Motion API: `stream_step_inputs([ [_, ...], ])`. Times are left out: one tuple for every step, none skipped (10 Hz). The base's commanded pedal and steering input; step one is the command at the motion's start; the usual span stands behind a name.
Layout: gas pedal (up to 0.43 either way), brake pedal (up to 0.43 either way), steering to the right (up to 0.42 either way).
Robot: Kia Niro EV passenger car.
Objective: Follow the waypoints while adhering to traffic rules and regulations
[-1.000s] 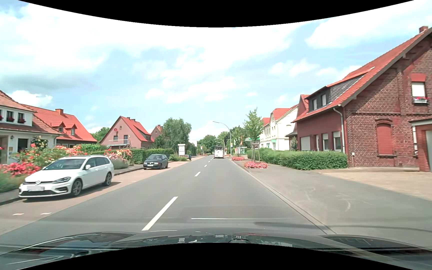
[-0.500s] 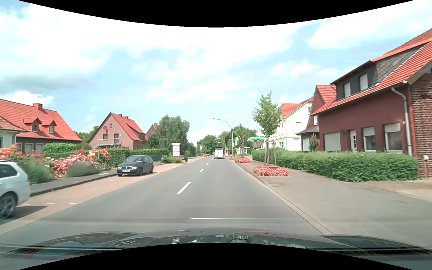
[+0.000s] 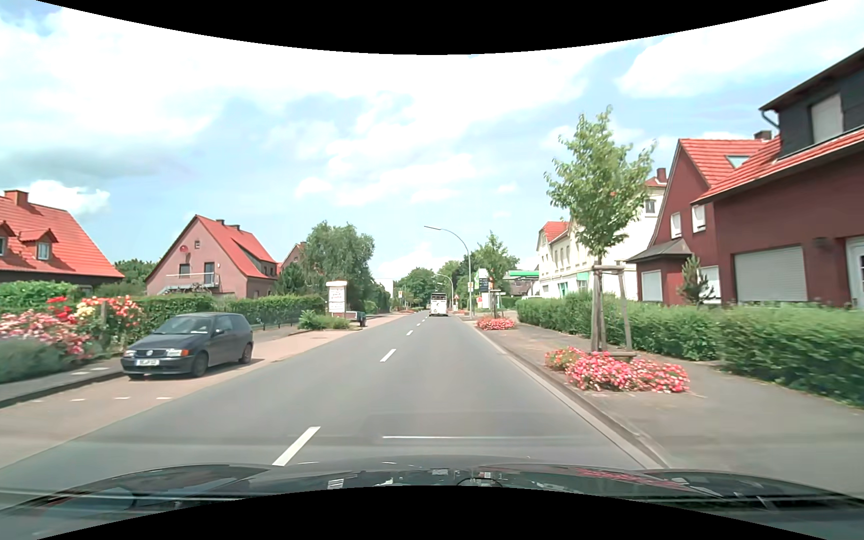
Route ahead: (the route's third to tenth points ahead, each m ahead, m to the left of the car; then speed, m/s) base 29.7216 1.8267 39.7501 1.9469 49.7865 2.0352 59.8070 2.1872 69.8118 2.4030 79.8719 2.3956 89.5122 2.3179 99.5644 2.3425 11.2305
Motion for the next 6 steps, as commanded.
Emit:
stream_step_inputs([
  [0.189,0.0,-0.006],
  [0.189,0.0,-0.006],
  [0.189,0.0,-0.005],
  [0.189,0.0,-0.003],
  [0.189,0.0,-0.002],
  [0.189,0.0,-0.003],
])
